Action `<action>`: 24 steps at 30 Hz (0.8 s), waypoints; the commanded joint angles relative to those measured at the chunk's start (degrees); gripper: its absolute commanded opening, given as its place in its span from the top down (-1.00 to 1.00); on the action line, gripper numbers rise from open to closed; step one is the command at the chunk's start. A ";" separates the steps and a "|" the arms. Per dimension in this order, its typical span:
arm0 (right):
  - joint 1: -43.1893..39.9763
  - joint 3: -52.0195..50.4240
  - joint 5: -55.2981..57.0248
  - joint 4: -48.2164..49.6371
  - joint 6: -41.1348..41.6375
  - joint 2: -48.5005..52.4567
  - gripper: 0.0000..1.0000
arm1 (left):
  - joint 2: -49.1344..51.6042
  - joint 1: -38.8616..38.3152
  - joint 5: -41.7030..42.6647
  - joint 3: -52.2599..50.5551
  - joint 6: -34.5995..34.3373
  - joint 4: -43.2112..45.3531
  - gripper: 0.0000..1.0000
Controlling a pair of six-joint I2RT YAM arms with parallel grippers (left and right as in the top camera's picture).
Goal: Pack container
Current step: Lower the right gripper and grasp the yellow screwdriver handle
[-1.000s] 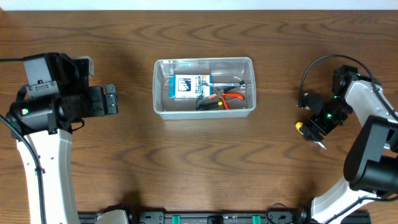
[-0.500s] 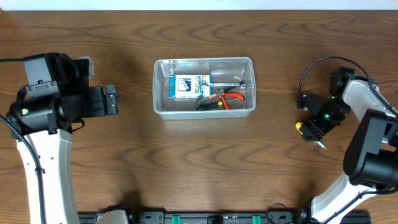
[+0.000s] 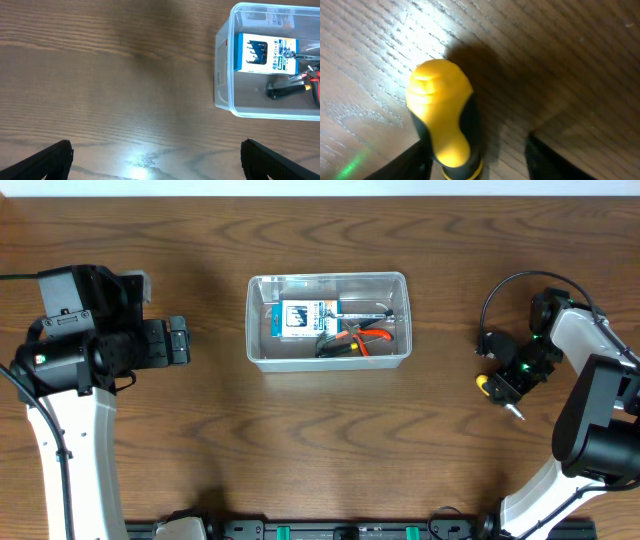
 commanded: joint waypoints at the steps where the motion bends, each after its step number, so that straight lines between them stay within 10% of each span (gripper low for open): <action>1: -0.37 -0.31 -0.20 0.42 0.33 1.11 -0.02 | 0.33 -0.13 -0.07 0.00 -0.11 -0.15 -0.96; 24: -0.37 -0.31 -0.20 0.98 0.35 1.11 0.93 | 0.33 -0.13 -0.07 0.00 -0.11 -0.15 -0.96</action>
